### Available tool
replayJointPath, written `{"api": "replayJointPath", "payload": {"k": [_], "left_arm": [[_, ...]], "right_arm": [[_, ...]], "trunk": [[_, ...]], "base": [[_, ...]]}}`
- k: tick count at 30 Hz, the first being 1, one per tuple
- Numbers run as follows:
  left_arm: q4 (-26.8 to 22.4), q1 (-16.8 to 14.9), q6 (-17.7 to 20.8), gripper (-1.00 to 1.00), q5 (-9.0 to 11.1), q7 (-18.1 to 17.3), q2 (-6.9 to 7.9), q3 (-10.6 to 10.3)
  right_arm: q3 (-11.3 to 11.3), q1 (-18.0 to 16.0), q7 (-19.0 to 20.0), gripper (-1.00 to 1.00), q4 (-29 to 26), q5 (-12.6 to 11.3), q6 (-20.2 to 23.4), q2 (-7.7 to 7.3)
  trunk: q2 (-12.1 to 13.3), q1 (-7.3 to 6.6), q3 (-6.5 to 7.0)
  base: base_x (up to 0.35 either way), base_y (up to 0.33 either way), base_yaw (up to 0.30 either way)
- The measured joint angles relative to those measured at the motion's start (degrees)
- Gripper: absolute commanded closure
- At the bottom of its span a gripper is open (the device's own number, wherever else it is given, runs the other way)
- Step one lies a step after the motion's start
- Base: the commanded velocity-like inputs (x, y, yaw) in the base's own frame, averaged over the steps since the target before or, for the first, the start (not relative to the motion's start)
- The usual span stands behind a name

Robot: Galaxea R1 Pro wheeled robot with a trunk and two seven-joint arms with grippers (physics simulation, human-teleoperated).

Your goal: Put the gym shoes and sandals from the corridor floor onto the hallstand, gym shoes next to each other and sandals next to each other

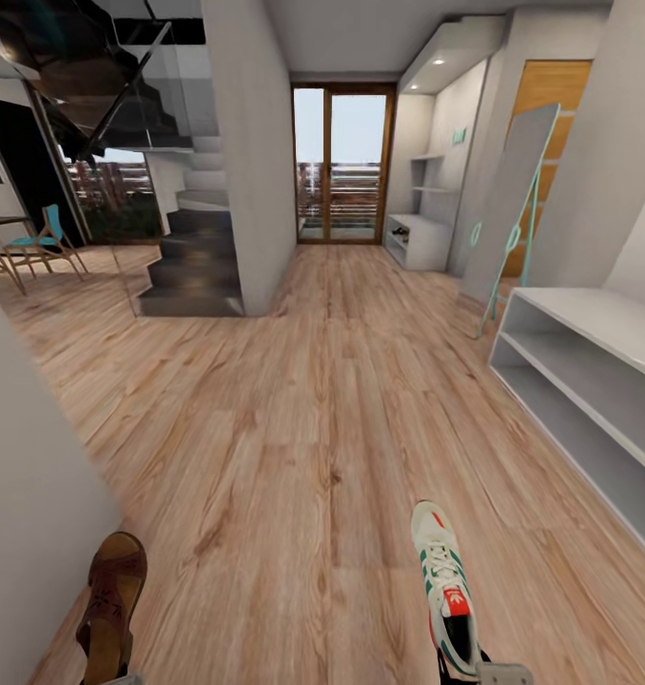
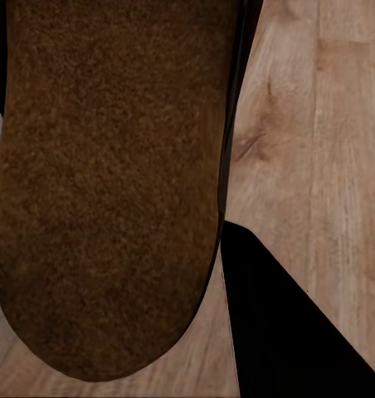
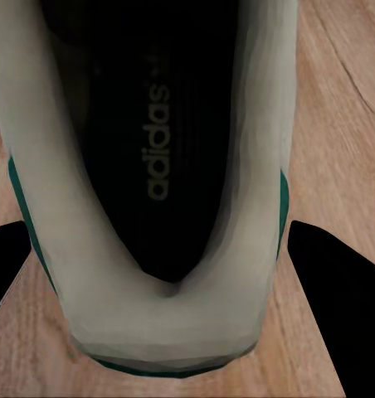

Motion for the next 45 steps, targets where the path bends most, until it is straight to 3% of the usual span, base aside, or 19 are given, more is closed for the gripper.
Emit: {"api": "replayJointPath", "payload": {"k": [45], "left_arm": [[-0.6, 0.4, 0.0, 1.0, 0.0, 0.0, 0.09, 0.1]], "right_arm": [[0.0, 0.0, 0.0, 1.0, 0.0, -0.1, 0.0, 0.17]], "trunk": [[0.0, 0.0, -0.82]], "base": [[0.339, 0.0, 0.0]]}}
